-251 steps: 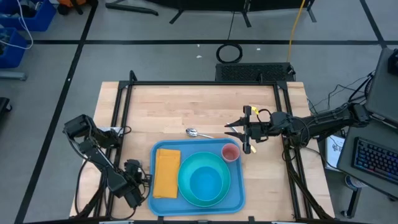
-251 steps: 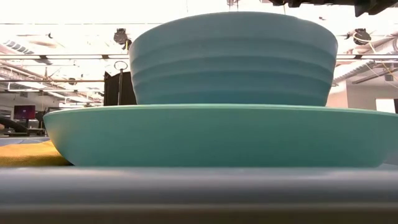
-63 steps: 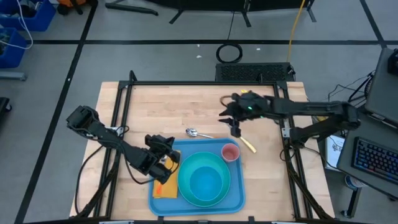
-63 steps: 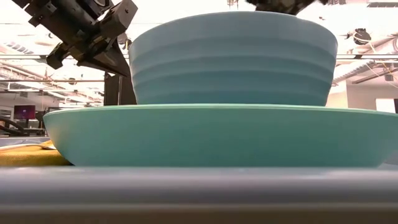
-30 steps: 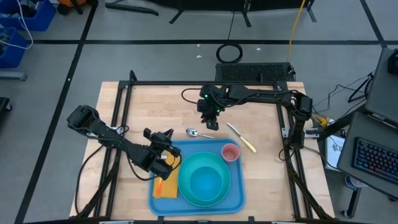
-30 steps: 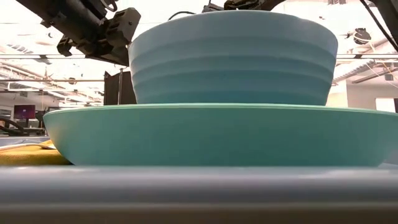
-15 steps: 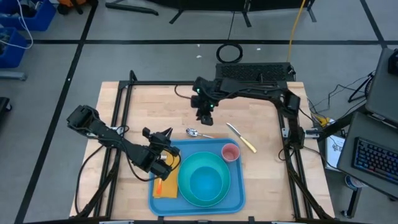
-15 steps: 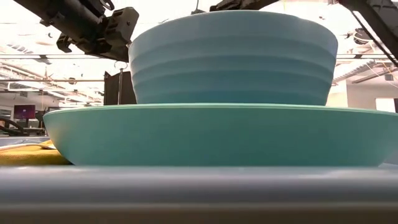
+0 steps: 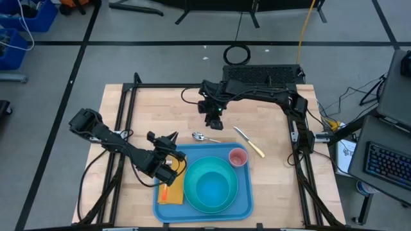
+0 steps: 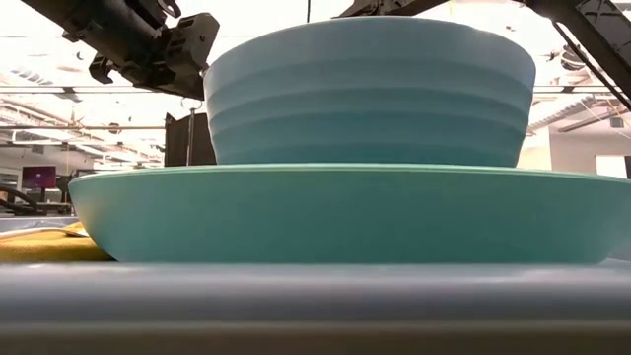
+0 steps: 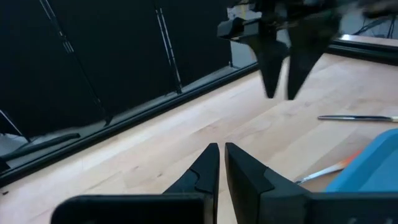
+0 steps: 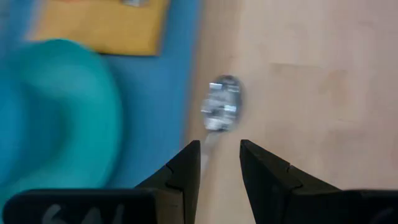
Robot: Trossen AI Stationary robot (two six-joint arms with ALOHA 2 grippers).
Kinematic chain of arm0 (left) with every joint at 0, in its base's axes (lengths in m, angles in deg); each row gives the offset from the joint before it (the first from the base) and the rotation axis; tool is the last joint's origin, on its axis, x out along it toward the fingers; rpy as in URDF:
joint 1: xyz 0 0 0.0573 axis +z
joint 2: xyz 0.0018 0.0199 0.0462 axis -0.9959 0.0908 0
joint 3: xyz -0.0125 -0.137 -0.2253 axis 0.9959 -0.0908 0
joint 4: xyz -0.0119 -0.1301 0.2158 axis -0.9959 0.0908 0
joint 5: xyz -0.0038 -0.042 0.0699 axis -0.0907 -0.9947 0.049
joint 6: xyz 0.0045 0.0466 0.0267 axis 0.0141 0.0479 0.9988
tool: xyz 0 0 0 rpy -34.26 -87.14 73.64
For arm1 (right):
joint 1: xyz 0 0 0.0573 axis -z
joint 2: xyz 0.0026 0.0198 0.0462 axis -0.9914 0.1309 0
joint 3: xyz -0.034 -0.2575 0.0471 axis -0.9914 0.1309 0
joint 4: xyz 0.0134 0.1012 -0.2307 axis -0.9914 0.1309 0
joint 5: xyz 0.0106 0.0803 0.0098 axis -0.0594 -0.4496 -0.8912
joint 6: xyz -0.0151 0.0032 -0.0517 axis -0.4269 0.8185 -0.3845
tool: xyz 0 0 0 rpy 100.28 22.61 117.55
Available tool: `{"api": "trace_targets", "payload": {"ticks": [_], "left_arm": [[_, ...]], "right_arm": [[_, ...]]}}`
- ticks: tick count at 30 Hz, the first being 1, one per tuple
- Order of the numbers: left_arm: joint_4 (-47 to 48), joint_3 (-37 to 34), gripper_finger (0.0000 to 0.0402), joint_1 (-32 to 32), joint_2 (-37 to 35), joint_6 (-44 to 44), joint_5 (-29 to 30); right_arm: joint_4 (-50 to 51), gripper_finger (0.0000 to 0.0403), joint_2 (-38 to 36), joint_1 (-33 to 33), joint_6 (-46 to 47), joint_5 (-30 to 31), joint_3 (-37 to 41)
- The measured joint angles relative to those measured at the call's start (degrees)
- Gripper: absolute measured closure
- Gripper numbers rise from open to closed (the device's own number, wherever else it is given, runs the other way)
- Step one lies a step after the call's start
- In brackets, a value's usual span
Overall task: Set up tray
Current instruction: Put the orange spoon on top of the yellow table napkin to the right of the orange fork
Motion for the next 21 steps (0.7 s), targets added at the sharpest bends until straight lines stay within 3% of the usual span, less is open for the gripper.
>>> {"api": "trace_targets", "payload": {"ticks": [3,11,21], "left_arm": [[0.00,0.00,0.0369,0.00,0.00,-0.09,-0.84],[-0.20,0.00,0.0369,-0.51,0.00,-1.08,-2.06],[-0.13,0.00,0.0369,-1.62,0.00,-1.03,-2.48]], "right_arm": [[0.64,0.0304,0.55,-0.22,-0.17,-5.67,0.69],[-9.01,0.0320,0.83,-3.52,3.60,-5.67,8.06],[-16.30,0.0321,0.83,-4.56,4.52,-5.46,9.92]]}}
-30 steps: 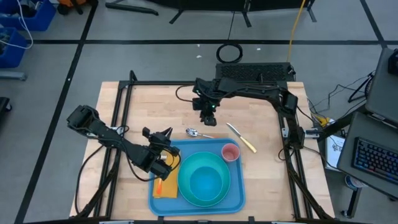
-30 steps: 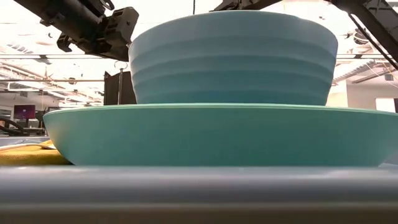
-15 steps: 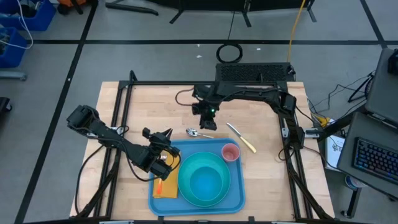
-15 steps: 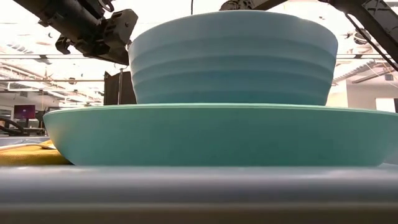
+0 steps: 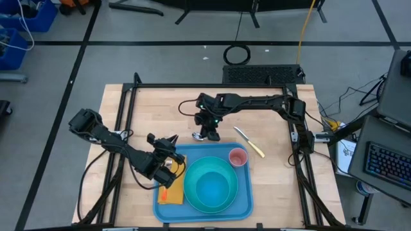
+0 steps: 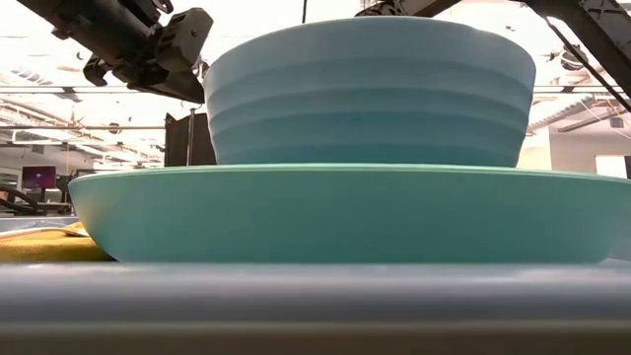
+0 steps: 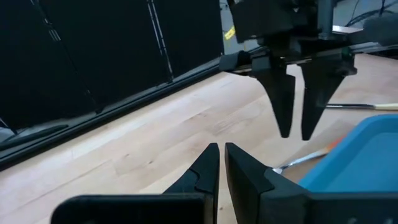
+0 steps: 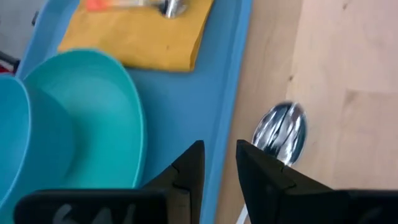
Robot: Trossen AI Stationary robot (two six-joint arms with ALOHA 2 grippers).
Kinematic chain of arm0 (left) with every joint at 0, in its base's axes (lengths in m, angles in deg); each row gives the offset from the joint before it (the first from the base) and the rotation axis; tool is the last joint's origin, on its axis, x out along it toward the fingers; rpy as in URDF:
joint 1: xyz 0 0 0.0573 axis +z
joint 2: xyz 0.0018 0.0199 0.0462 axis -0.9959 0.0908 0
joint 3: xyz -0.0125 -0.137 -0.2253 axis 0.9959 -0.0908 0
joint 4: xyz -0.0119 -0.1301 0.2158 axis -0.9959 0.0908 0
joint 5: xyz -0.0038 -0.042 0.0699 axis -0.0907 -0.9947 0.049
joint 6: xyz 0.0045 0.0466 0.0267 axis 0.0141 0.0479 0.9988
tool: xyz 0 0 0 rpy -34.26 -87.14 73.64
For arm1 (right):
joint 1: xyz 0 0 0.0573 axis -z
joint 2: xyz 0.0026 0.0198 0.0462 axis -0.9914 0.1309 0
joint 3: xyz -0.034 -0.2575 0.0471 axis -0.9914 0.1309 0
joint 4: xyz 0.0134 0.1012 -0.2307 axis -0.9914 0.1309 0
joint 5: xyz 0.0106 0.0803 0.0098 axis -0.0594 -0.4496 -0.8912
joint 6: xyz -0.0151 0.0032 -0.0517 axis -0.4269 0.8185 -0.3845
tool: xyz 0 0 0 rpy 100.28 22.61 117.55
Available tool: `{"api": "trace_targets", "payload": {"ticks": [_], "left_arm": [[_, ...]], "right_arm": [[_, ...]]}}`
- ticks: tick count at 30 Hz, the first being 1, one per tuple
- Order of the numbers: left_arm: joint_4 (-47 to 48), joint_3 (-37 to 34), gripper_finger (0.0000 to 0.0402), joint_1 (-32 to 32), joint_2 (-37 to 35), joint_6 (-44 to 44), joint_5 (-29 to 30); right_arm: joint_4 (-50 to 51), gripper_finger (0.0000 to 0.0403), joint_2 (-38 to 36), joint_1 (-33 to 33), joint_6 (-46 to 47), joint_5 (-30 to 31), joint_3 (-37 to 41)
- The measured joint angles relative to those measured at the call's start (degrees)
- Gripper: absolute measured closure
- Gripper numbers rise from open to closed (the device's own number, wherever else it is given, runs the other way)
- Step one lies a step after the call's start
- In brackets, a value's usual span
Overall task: Set up tray
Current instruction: Put the orange spoon on top of the yellow table napkin to the right of the orange fork
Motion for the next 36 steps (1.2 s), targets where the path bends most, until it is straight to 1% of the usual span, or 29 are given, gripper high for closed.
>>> {"api": "trace_targets", "payload": {"ticks": [7,11,14,15,18,22,23,25,28,30,31,32,34,36], "left_arm": [[0.17,0.00,0.0369,0.00,0.00,0.28,-0.41],[0.50,0.00,0.0369,0.82,0.00,1.72,-3.46],[0.52,0.00,0.0369,2.29,0.00,8.42,-6.16],[0.50,0.00,0.0369,2.90,0.00,11.53,-6.91],[-0.39,0.00,0.0369,5.11,0.00,19.64,-7.54],[-1.08,0.45,0.0369,8.79,0.00,24.62,-7.70],[-1.19,0.74,0.0369,9.93,0.00,25.67,-8.60],[-1.42,1.05,0.0369,12.75,0.00,26.29,-13.04],[-1.51,1.07,0.0369,17.89,0.00,27.80,-21.75],[-1.60,1.07,0.0369,20.94,0.00,30.48,-24.72],[-1.59,1.07,0.0369,22.30,0.00,31.99,-24.72],[-1.44,1.07,0.0369,23.55,0.00,33.62,-23.50],[-0.91,1.06,0.0369,25.53,-0.49,36.99,-19.58],[-1.50,1.06,0.0369,26.80,-1.47,37.83,-16.73]], "right_arm": [[-1.45,0.0321,0.00,0.00,1.31,0.01,0.00],[1.81,0.0327,-0.97,-0.17,3.11,-0.33,0.04],[5.00,0.0334,-3.36,-0.55,1.35,-0.88,0.37],[5.04,0.0337,-4.31,-0.73,0.79,-2.07,1.19],[1.94,0.0345,-7.51,-1.54,0.63,-6.79,5.55],[-5.50,0.0355,-14.32,-2.41,1.67,-9.32,12.48],[-7.27,0.0357,-16.19,-2.43,2.07,-9.49,14.31],[-10.77,0.0360,-19.85,-2.55,3.08,-9.49,18.55],[-16.97,0.0362,-25.36,-2.74,4.44,-9.26,25.52],[-21.68,0.0363,-29.21,-2.80,5.57,-9.30,29.99],[-23.93,0.0363,-30.96,-2.80,6.02,-9.31,32.25],[-25.93,0.0363,-32.52,-2.80,6.31,-9.31,34.46],[-29.43,0.0363,-35.27,-2.80,7.13,-9.25,38.86],[-32.53,0.0363,-37.99,-2.80,7.87,-9.18,42.71]]}}
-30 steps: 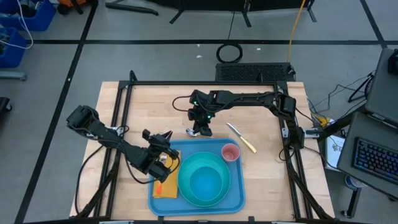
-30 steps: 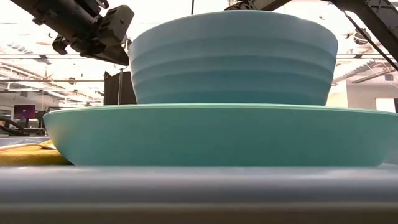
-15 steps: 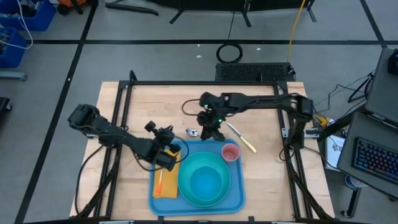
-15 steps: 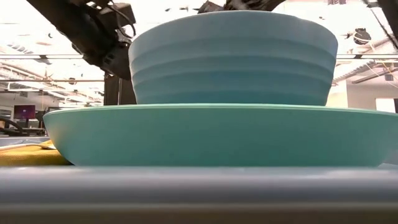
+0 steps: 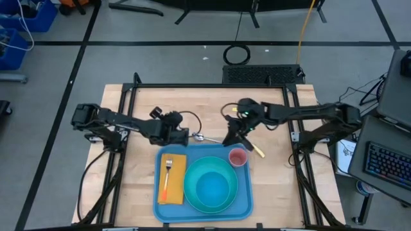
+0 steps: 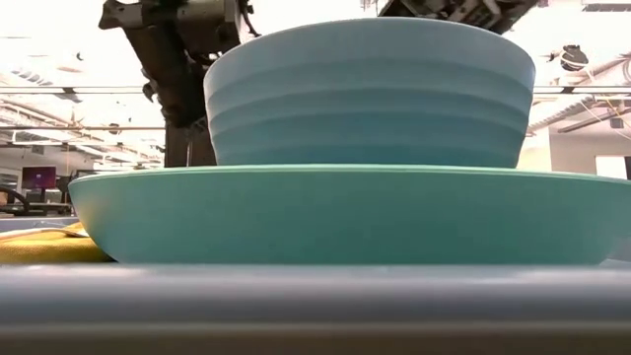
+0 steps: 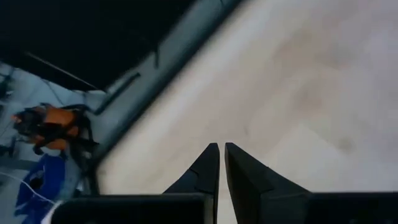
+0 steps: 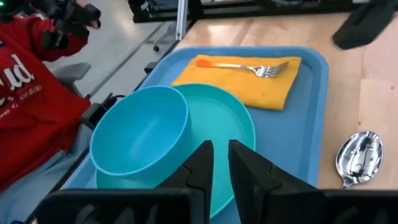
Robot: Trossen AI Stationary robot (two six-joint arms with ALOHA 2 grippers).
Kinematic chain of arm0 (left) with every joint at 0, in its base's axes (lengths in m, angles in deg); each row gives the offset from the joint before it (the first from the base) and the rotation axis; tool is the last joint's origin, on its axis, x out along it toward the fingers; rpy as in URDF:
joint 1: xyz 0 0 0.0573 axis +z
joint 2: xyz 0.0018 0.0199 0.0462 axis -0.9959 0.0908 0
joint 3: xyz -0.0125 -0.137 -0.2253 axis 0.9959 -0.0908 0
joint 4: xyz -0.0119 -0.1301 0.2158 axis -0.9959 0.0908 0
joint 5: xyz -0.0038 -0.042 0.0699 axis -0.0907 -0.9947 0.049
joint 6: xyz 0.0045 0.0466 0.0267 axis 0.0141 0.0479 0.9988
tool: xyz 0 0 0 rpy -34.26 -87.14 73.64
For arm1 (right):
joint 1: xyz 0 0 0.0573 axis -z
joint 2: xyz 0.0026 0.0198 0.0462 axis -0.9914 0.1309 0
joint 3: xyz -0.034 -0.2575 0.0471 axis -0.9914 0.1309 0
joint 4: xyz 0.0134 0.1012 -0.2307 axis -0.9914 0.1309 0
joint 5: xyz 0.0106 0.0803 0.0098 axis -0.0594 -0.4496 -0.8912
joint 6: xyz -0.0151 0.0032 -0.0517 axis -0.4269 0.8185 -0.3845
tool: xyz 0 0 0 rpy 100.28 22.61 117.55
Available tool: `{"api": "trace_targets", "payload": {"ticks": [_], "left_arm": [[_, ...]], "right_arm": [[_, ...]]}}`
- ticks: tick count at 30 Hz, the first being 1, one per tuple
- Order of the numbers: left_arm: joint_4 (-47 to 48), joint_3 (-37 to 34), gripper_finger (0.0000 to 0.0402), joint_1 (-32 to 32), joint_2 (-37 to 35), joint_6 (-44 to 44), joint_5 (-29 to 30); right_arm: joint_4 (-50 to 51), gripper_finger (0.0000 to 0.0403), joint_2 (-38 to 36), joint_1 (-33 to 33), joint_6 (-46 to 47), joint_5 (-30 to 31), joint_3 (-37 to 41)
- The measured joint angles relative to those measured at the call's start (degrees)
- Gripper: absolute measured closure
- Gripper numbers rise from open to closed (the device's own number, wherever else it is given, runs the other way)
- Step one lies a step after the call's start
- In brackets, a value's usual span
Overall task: Set up tray
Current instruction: Put the orange spoon on top of the yellow table napkin to the right of the orange fork
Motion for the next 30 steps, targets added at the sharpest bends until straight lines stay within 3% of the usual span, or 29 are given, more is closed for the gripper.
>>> {"api": "trace_targets", "payload": {"ticks": [3,6,12,20,25,30], "left_arm": [[-1.03,0.04,0.0369,0.81,-0.05,-4.46,3.46],[-1.83,0.35,0.0374,2.79,-0.99,-7.79,0.61],[-6.77,0.38,0.0398,12.01,-2.23,-3.45,-24.70],[-20.36,0.36,0.0366,22.25,-2.18,6.58,-58.13],[-22.58,0.38,0.0339,25.16,-2.18,3.95,-65.92],[-22.02,-1.42,0.0280,25.64,-2.09,5.88,-71.33]], "right_arm": [[-3.32,0.0363,-3.87,0.00,0.65,0.00,4.94],[-6.07,0.0363,-6.88,0.00,0.69,0.07,9.10],[-9.57,0.0363,-10.84,0.00,1.27,0.04,13.98],[-10.72,0.0369,-11.93,-0.22,2.95,0.07,16.15],[-10.67,0.0369,-11.91,-0.22,3.62,0.06,16.15],[-9.84,0.0369,-11.91,-0.27,4.27,-0.12,16.15]]}}
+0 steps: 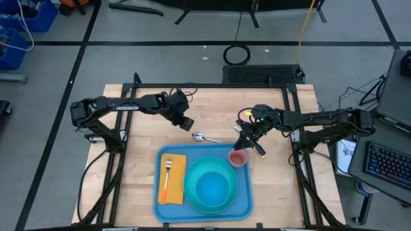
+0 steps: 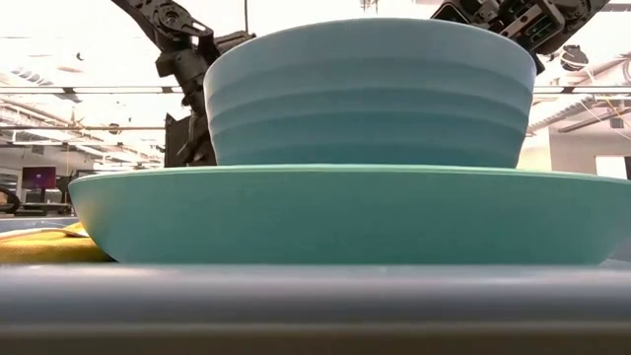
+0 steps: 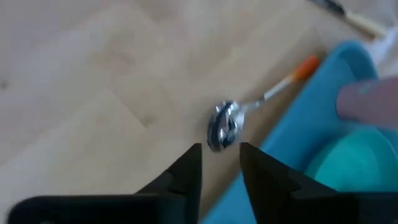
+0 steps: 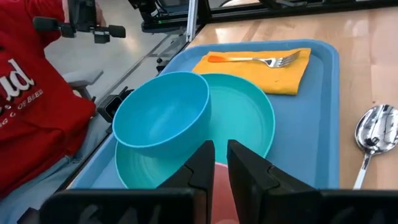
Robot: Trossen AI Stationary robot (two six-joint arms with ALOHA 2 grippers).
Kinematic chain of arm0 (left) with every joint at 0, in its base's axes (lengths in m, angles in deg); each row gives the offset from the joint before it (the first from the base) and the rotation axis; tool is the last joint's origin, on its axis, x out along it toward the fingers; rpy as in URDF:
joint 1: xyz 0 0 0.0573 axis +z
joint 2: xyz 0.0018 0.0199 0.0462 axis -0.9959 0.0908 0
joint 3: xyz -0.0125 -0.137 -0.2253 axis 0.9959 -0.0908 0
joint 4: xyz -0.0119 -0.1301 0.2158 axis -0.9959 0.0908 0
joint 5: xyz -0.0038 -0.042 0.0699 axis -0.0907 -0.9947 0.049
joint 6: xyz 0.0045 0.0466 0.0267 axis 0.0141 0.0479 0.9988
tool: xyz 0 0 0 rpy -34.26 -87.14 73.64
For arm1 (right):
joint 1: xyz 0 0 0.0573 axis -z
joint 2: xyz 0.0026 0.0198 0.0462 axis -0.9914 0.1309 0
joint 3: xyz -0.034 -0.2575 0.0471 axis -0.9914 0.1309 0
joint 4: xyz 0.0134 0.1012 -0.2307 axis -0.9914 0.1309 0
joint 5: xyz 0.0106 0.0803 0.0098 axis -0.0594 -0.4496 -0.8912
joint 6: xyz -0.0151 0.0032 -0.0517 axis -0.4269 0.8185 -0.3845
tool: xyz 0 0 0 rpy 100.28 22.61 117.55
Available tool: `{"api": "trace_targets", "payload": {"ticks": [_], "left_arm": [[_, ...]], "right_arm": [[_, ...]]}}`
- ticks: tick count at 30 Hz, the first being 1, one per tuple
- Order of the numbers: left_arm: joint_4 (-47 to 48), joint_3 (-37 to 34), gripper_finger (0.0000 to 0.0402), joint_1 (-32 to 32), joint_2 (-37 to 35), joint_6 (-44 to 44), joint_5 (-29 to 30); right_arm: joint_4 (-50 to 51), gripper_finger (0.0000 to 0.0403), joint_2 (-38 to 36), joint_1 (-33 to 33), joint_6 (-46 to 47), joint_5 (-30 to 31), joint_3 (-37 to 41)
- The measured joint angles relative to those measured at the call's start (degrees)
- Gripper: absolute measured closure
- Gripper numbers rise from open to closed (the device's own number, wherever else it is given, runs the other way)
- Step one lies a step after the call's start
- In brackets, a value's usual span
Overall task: Set up tray
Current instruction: Put the orange spoon on top of the yellow table napkin to the right of the orange fork
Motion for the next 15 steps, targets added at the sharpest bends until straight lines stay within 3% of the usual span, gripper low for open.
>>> {"api": "trace_targets", "payload": {"ticks": [3,7,15], "left_arm": [[-1.24,-1.34,0.0245,-0.02,0.02,0.25,-2.85],[-2.21,-2.87,0.0222,-0.02,0.02,-0.49,-2.44],[-11.83,-7.96,0.0241,-0.03,0.02,-3.89,-4.19]], "right_arm": [[0.47,0.0369,0.00,-0.02,0.00,0.08,0.00],[0.59,0.0369,0.00,-0.34,0.09,0.23,0.00],[0.62,0.0369,0.02,-3.11,-0.64,4.12,0.00]]}}
